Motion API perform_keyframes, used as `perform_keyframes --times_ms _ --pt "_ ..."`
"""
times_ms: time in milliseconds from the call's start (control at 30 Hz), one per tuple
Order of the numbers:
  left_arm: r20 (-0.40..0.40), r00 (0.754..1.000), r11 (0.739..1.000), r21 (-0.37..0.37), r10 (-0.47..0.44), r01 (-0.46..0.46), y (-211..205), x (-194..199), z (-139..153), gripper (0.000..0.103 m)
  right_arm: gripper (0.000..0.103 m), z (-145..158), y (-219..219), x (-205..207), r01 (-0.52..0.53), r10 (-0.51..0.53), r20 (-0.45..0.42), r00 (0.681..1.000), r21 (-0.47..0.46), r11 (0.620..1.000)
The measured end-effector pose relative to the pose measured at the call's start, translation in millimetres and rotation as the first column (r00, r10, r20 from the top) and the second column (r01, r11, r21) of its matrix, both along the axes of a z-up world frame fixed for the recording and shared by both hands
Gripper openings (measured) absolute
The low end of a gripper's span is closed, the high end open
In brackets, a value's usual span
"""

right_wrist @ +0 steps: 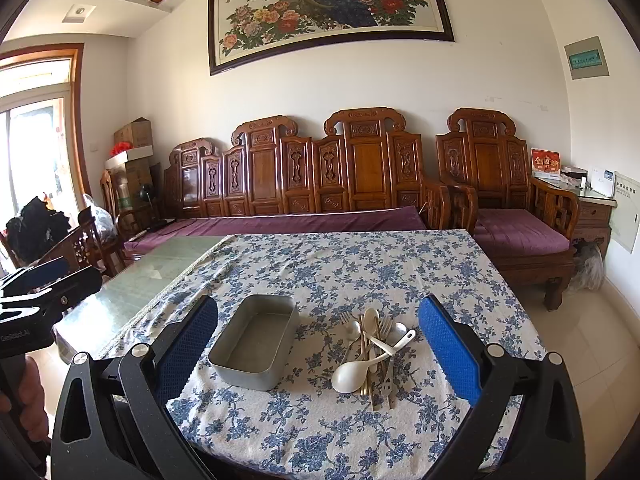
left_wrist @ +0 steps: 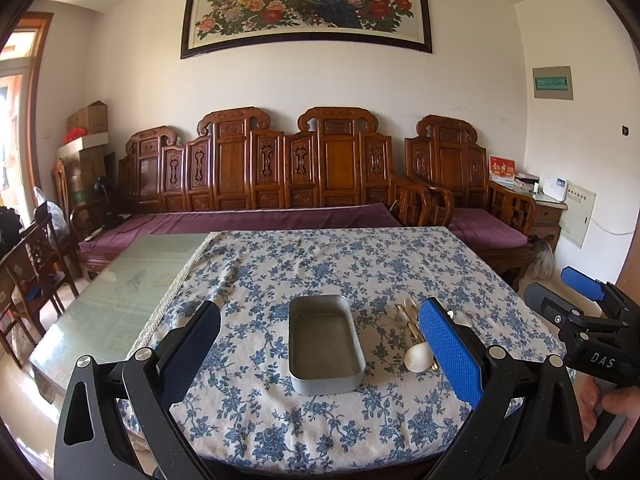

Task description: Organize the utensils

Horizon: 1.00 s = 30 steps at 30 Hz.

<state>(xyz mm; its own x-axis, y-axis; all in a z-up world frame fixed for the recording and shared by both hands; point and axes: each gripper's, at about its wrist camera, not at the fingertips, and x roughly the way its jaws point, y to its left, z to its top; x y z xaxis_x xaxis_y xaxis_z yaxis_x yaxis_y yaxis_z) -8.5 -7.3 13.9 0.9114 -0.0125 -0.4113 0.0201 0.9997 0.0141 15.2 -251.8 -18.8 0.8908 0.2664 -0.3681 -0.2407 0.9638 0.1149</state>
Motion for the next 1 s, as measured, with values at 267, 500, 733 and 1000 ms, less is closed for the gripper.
perform_keyframes --times_ms 267,500,733,1000 --pt "-0.029 0.999 1.0 -0.003 -0.013 0.013 -0.7 8.6 -11.4 0.096 0.1 -7.6 -2.1 5.1 0.006 -0.006 -0.017 1.0 0.0 1.0" --pt "-0.103 0.993 0.999 -0.017 -0.05 0.048 -0.5 31.4 -38.3 0.096 0.1 -26.6 -12.7 24.6 0.026 -0.026 -0.049 0.998 -0.005 1.0" --pt "-0.171 0.982 0.997 -0.012 -0.079 0.078 -3.9 59.0 -64.6 0.096 0.098 -51.9 -30.8 57.8 0.043 -0.043 -0.085 0.995 -0.012 0.999" --pt "-0.23 0.964 0.991 -0.014 -0.131 0.131 -12.2 97.5 -85.8 0.096 0.087 -75.8 -44.0 107.6 0.058 -0.062 -0.13 0.99 -0.038 0.998"
